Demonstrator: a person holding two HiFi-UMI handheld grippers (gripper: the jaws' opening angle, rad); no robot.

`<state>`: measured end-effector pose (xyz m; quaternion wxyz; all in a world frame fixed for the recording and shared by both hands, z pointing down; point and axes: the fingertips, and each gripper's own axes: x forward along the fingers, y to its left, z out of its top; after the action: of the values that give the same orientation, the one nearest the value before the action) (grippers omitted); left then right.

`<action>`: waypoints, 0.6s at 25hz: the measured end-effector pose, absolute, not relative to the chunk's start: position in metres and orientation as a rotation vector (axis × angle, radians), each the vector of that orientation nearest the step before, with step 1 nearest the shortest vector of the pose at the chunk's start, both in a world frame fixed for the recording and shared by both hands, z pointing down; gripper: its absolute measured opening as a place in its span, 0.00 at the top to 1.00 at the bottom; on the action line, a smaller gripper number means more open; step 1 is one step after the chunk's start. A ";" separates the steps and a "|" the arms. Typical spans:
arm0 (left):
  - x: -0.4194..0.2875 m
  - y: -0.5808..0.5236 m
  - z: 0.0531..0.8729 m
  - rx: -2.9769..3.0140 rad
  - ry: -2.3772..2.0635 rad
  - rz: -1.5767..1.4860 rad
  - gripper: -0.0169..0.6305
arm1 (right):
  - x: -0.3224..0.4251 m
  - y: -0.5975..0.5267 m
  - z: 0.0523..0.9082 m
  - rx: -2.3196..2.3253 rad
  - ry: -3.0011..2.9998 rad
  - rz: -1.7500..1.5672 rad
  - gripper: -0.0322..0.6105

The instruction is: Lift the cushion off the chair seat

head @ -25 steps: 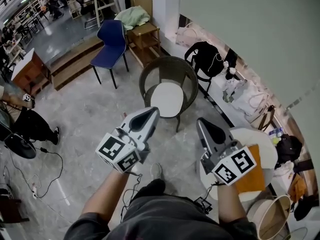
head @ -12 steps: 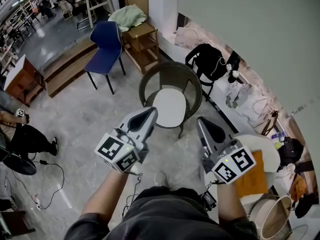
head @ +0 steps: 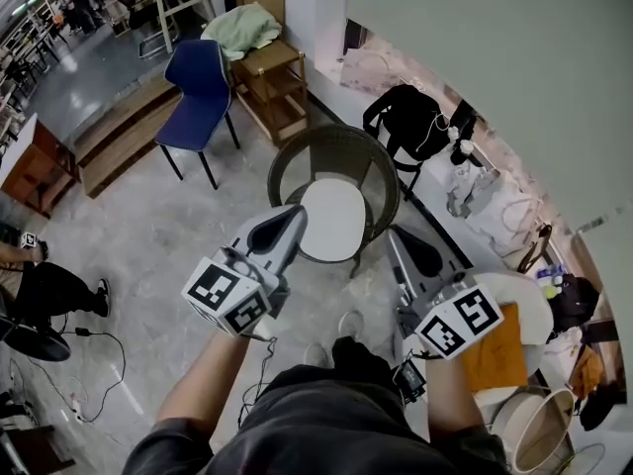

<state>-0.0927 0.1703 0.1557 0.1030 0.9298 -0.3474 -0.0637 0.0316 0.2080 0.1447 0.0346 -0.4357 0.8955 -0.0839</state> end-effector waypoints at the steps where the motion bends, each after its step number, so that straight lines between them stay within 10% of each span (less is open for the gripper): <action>1: -0.092 0.163 0.157 2.743 -1.027 -0.187 0.96 | 0.033 0.201 0.146 -1.340 2.752 -0.260 0.94; 15: -0.059 0.042 0.197 2.673 -1.066 -0.119 0.96 | 0.059 0.075 0.185 -1.276 2.788 -0.366 0.94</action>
<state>-0.0591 0.0422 0.1971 0.1303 0.9202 -0.3669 -0.0410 0.0591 0.0749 0.1849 0.0270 -0.4131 0.9026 -0.1185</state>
